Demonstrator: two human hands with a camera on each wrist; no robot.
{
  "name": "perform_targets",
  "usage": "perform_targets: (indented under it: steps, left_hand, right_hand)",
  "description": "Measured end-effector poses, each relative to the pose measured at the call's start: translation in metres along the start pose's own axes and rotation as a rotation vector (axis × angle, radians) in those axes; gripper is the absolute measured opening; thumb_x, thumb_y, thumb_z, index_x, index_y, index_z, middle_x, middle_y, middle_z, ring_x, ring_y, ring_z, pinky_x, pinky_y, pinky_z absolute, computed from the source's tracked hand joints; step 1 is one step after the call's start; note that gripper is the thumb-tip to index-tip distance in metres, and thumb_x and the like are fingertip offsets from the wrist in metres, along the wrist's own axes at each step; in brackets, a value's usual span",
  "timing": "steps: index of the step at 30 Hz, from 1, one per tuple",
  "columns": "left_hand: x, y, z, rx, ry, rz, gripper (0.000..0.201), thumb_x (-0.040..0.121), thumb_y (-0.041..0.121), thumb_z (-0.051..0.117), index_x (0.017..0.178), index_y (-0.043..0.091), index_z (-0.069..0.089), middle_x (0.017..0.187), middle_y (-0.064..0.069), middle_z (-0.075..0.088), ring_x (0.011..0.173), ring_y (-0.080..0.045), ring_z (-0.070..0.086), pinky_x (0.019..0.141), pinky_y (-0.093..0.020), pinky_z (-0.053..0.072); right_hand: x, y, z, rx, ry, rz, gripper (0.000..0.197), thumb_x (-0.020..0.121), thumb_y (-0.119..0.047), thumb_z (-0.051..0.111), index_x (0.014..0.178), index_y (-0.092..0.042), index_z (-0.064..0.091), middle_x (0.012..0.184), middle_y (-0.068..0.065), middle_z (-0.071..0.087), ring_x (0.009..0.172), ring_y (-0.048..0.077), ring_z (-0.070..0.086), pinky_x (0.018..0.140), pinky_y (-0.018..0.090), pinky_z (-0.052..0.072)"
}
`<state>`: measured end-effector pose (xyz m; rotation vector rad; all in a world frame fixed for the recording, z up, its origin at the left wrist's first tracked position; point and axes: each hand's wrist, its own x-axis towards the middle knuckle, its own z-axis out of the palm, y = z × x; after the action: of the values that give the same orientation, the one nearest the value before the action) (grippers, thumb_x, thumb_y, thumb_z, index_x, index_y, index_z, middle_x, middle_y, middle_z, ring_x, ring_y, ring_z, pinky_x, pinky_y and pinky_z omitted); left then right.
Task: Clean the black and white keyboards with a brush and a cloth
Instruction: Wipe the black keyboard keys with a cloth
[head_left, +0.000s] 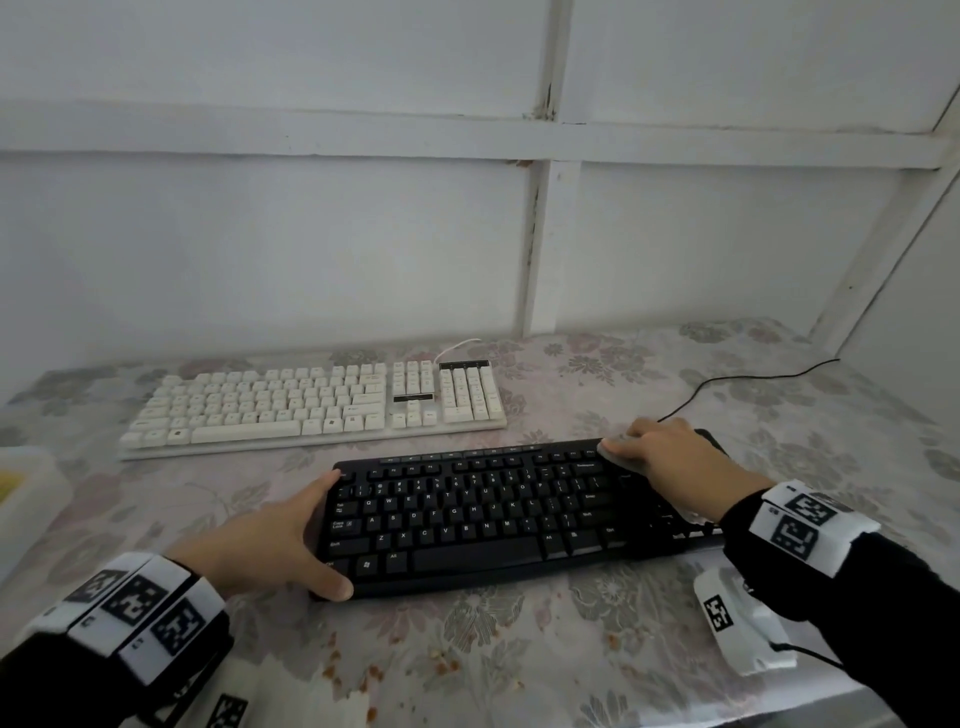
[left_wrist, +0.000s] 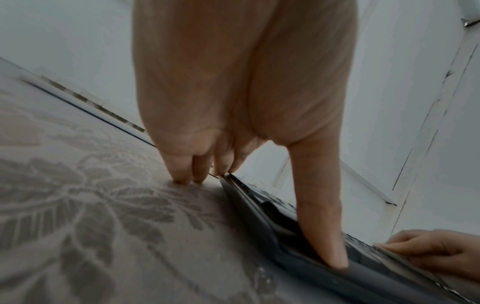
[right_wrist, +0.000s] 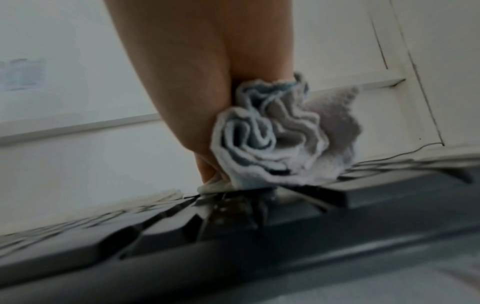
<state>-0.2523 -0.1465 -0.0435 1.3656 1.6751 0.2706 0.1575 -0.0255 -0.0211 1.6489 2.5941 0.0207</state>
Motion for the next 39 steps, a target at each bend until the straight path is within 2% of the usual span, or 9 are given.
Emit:
perform_targets:
  steps: [4, 11, 17, 20, 23, 25, 29, 32, 39]
  left_hand:
    - [-0.003, 0.002, 0.001, -0.005, 0.005, -0.001, 0.147, 0.035, 0.041, 0.095, 0.149, 0.041, 0.003, 0.140, 0.013, 0.043, 0.128, -0.014, 0.044, 0.111, -0.040, 0.035]
    - [-0.007, 0.007, 0.001, -0.003, -0.006, 0.002, 0.153, 0.027, 0.048, 0.094, 0.149, 0.041, 0.002, 0.136, 0.014, 0.045, 0.126, -0.014, 0.045, 0.110, -0.040, 0.036]
    - [-0.011, 0.009, 0.002, 0.022, 0.018, 0.006, 0.145, 0.036, 0.042, 0.092, 0.151, 0.038, 0.003, 0.137, 0.013, 0.046, 0.126, -0.014, 0.045, 0.110, -0.039, 0.036]
    - [-0.012, 0.010, 0.002, 0.028, 0.020, 0.008, 0.146, 0.034, 0.043, 0.091, 0.151, 0.036, 0.004, 0.140, 0.011, 0.045, 0.126, -0.015, 0.046, 0.109, -0.039, 0.037]
    - [-0.014, 0.012, 0.002, 0.019, 0.017, 0.017, 0.143, 0.036, 0.042, 0.091, 0.150, 0.036, 0.006, 0.138, 0.012, 0.046, 0.125, -0.014, 0.046, 0.109, -0.038, 0.037]
    - [-0.015, 0.014, 0.002, -0.012, 0.012, 0.041, 0.127, 0.044, 0.030, 0.093, 0.143, 0.043, 0.014, 0.128, 0.018, 0.050, 0.120, -0.011, 0.049, 0.106, -0.035, 0.040]
    - [-0.018, 0.021, 0.003, -0.019, 0.007, 0.079, 0.114, 0.043, 0.024, 0.095, 0.123, 0.049, 0.019, 0.117, 0.021, 0.053, 0.104, 0.004, 0.052, 0.091, -0.020, 0.046]
    - [-0.021, 0.029, 0.004, 0.097, 0.043, 0.061, 0.101, 0.066, 0.014, 0.085, 0.133, 0.040, 0.014, 0.102, 0.027, 0.044, 0.089, 0.007, 0.046, 0.066, -0.006, 0.036]
    - [-0.021, 0.028, 0.004, 0.067, 0.019, 0.058, 0.108, 0.068, 0.012, 0.084, 0.147, 0.030, 0.013, 0.102, 0.031, 0.042, 0.088, 0.013, 0.043, 0.067, -0.004, 0.036]
  right_hand:
    - [-0.003, 0.015, -0.002, -0.027, -0.015, 0.053, 0.038, 0.102, -0.020, 0.032, 0.127, -0.039, 0.053, 0.113, 0.001, 0.052, 0.087, 0.026, 0.043, 0.080, 0.032, 0.033]
    - [-0.006, 0.055, -0.007, -0.162, -0.085, 0.242, 0.040, 0.096, -0.010, 0.036, 0.117, -0.036, 0.058, 0.086, -0.004, 0.041, 0.083, 0.026, 0.047, 0.079, 0.032, 0.037]
    - [-0.005, 0.046, -0.034, -0.234, -0.108, 0.374, 0.031, 0.088, -0.005, 0.042, 0.070, -0.029, 0.050, 0.077, -0.005, 0.040, 0.067, 0.015, 0.049, 0.087, 0.035, 0.039]
    - [0.009, -0.003, -0.042, -0.103, 0.010, 0.257, 0.025, 0.094, -0.009, 0.041, 0.082, -0.021, 0.059, 0.073, -0.005, 0.033, 0.064, 0.016, 0.044, 0.074, 0.031, 0.037]
    - [0.017, -0.087, -0.043, 0.212, 0.024, 0.016, 0.026, 0.099, -0.015, 0.040, 0.106, -0.021, 0.064, 0.092, 0.000, 0.048, 0.085, 0.023, 0.053, 0.079, 0.030, 0.045]
    - [0.020, -0.147, -0.044, 0.310, -0.021, -0.140, 0.024, 0.099, -0.016, 0.042, 0.107, -0.019, 0.064, 0.105, 0.003, 0.052, 0.096, 0.025, 0.054, 0.088, 0.032, 0.045]
    - [0.027, -0.237, -0.046, 0.190, -0.039, -0.438, 0.022, 0.093, -0.008, 0.042, 0.100, -0.016, 0.062, 0.092, 0.002, 0.044, 0.094, 0.026, 0.047, 0.090, 0.041, 0.035]
    - [0.029, -0.265, -0.044, 0.145, -0.133, -0.403, 0.028, 0.097, -0.012, 0.040, 0.114, -0.013, 0.061, 0.105, 0.009, 0.044, 0.105, 0.031, 0.040, 0.082, 0.042, 0.038]
    - [0.026, -0.254, -0.043, 0.050, -0.165, -0.411, 0.031, 0.099, -0.013, 0.037, 0.121, -0.021, 0.057, 0.114, 0.009, 0.044, 0.104, 0.033, 0.038, 0.082, 0.043, 0.043]
